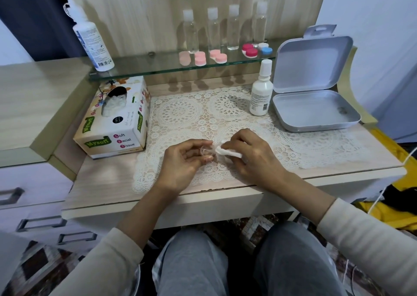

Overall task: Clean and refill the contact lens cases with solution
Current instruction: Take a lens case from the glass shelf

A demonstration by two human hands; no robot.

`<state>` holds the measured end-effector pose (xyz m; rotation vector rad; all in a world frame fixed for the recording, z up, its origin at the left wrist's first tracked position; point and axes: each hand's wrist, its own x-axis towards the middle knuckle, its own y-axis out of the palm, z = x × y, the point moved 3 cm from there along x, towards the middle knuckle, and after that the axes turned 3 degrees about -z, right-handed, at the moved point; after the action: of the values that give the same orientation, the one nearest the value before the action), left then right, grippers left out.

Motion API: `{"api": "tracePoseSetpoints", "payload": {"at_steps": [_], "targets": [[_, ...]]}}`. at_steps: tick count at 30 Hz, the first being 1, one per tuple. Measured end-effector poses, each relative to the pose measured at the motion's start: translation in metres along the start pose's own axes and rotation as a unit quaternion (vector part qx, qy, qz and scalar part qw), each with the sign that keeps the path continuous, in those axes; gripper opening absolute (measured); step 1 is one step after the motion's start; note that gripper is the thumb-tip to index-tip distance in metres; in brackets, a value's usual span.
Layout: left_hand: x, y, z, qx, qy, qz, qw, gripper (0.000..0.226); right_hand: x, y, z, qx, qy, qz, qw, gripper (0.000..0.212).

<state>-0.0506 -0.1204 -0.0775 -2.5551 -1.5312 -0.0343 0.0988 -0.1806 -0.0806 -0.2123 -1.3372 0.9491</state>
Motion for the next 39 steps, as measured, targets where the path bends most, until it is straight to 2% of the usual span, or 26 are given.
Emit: {"api": "tracePoseSetpoints", "payload": {"at_steps": [6, 15, 20, 23, 29, 33, 36, 38, 39], "targets": [[0.0, 0.001, 0.001, 0.008, 0.002, 0.0, 1.0, 0.036, 0.002, -0.002, 0.0, -0.016, -0.007, 0.02, 1.0, 0.016], [0.001, 0.001, 0.004, 0.01, 0.011, 0.004, 1.0, 0.035, 0.0, -0.006, 0.001, 0.063, 0.035, 0.016, 0.997, 0.011], [0.002, -0.001, 0.003, -0.001, 0.007, -0.001, 1.0, 0.031, 0.003, -0.018, 0.002, 0.103, 0.11, -0.054, 0.987, 0.036], [0.001, -0.001, -0.001, 0.01, 0.02, 0.002, 1.0, 0.02, 0.005, -0.019, -0.001, 0.121, 0.153, -0.044, 0.98, 0.054], [0.001, -0.001, -0.01, 0.002, 0.024, -0.018, 1.0, 0.041, 0.011, -0.018, -0.003, 0.101, 0.146, -0.016, 0.984, 0.072], [0.004, 0.002, -0.016, -0.026, 0.02, -0.006, 0.999, 0.034, 0.017, -0.015, 0.002, 0.14, 0.164, -0.023, 0.976, 0.05], [0.005, 0.003, -0.017, -0.024, 0.002, -0.004, 1.0, 0.041, 0.017, -0.011, 0.004, 0.189, 0.176, -0.023, 0.966, 0.012], [0.006, 0.001, -0.015, -0.008, -0.009, -0.017, 1.0, 0.046, 0.016, -0.008, 0.004, 0.208, 0.196, -0.015, 0.958, 0.025], [0.007, -0.002, -0.015, 0.003, -0.006, -0.03, 1.0, 0.043, 0.016, -0.006, 0.002, 0.219, 0.212, -0.008, 0.952, 0.024]]}}
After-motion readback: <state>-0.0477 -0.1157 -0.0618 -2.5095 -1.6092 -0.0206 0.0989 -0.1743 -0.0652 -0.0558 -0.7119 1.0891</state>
